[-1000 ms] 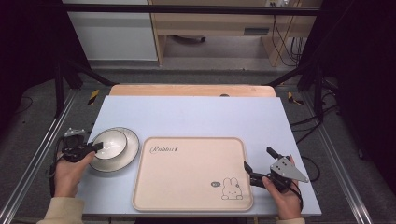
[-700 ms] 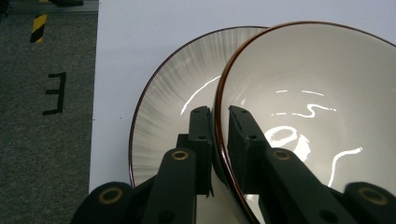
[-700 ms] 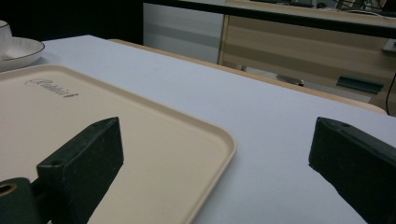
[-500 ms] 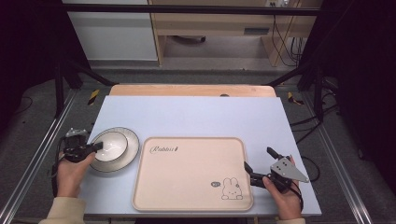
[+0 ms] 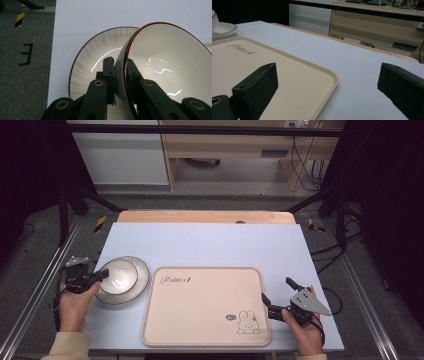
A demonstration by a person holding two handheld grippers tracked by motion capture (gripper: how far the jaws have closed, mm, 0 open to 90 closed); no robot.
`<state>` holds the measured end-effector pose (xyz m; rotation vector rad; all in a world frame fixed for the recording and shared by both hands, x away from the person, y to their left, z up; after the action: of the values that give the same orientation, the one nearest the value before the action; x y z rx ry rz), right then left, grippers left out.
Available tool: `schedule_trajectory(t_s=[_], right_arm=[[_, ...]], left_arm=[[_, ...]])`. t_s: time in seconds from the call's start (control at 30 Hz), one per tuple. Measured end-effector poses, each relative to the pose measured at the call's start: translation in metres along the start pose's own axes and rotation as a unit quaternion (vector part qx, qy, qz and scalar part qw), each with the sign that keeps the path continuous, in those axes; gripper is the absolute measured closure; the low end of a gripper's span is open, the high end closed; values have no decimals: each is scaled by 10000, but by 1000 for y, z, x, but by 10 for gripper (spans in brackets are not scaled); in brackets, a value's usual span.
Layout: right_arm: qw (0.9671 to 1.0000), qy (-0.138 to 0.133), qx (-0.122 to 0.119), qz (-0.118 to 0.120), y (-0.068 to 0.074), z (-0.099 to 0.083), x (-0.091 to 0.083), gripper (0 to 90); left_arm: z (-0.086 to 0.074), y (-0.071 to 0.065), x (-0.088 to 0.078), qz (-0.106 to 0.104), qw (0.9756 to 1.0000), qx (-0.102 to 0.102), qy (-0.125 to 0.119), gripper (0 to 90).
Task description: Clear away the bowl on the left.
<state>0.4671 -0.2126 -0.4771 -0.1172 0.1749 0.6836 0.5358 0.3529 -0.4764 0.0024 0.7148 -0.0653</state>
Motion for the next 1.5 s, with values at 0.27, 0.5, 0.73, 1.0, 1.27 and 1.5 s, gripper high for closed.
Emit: schedule_trajectory(t_s=[0.27, 0.5, 0.73, 1.0, 1.27, 1.5], right_arm=[[10000, 22, 9, 5, 0, 0, 0, 33], [10000, -1, -8, 11, 0, 1, 1, 33], [10000, -12, -14, -7, 1, 1, -1, 33], [10000, -19, -57, 32, 1, 1, 1, 33], [10000, -31, -53, 22, 1, 1, 0, 33], [10000, -20, -46, 40, 2, 1, 1, 33]], left_arm=[[7, -2, -7, -91, 9998, -65, -144, 817], [9, -13, -11, -249, 9995, -28, -174, 817], [11, -22, -13, -387, 9990, -43, -229, 817], [18, -33, -18, -416, 9985, 118, -340, 817], [22, -46, -22, -533, 9975, 180, -426, 817], [19, -49, -20, -496, 9977, 206, -423, 817]])
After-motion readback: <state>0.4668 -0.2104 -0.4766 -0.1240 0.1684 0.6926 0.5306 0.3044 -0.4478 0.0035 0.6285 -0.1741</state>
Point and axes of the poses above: each handheld gripper's, and its own axes: x roughly forward along the jaws, z roughly out of its top, y roughly to its left, the point moved 7 cm from there along x, roughly forward along the jaws, and after that the axes turned 11 degrees about z, right-handed, at the moved point
